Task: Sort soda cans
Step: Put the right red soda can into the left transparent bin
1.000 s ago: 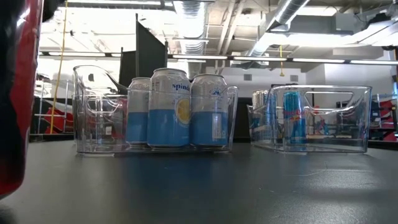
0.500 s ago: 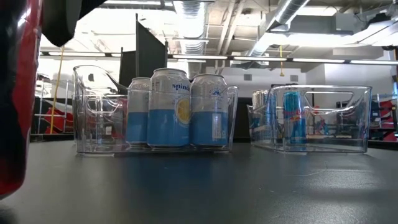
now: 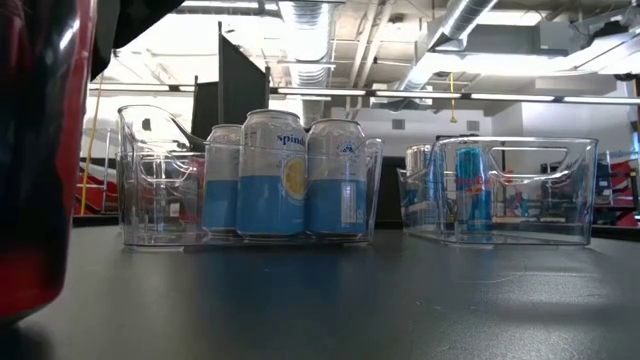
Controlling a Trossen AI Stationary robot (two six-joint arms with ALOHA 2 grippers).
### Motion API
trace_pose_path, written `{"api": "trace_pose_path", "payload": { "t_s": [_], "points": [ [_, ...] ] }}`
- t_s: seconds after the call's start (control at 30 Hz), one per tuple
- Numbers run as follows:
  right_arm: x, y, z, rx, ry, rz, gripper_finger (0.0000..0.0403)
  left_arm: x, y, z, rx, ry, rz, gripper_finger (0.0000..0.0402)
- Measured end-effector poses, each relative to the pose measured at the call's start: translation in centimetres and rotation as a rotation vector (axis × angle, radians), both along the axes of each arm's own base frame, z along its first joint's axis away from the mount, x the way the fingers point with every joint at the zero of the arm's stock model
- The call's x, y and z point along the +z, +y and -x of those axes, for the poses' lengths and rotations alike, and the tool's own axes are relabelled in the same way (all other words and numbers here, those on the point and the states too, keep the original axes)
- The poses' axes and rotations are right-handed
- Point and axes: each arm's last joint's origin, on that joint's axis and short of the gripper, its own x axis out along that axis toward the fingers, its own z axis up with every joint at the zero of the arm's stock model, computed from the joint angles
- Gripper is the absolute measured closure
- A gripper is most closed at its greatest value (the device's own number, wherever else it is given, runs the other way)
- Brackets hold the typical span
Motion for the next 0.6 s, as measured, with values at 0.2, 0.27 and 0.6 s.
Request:
{"api": "trace_pose_path", "payload": {
  "t_s": [0.2, 0.27, 0.6],
  "points": [
    [0.0, 0.0, 0.0, -0.001, 0.0, -0.001, 0.0015, 0.0, 0.01, 0.0, -0.004, -0.001, -0.004, 0.0098],
    [0.0, 0.0, 0.0, -0.001, 0.0, -0.001, 0.0015, -0.01, 0.01, 0.01, -0.004, -0.001, -0.005, 0.0098],
    [0.0, 0.0, 0.0, -0.001, 0.0, -0.001, 0.0015, 0.02, 0.21, 0.11, 0.011, 0.002, -0.031, 0.0098]
  ]
}}
